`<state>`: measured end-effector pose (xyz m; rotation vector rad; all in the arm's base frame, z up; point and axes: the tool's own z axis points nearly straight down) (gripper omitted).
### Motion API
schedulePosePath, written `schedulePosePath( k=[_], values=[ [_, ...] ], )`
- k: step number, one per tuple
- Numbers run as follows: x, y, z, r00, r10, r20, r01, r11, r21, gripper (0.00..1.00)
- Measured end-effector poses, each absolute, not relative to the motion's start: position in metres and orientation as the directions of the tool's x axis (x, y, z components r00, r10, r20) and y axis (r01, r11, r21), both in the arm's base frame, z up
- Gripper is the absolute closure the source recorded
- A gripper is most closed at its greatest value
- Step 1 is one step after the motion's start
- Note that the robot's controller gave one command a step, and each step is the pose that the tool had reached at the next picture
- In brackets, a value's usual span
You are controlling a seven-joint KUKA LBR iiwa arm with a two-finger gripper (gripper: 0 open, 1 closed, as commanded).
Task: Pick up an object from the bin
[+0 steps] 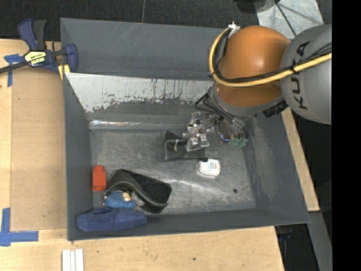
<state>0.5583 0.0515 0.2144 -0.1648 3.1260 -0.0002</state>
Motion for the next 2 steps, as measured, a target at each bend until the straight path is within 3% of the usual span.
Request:
schedulePosePath(
  k=[1, 2],
  values=[
    [0.545, 0.026, 0.197, -0.994, -0.113, -0.001, -0.113, 0.994, -0.001, 1.00],
    [0.546, 0.023, 0.280, -0.992, -0.126, -0.013, -0.126, 0.992, -0.002, 1.00]
  ],
)
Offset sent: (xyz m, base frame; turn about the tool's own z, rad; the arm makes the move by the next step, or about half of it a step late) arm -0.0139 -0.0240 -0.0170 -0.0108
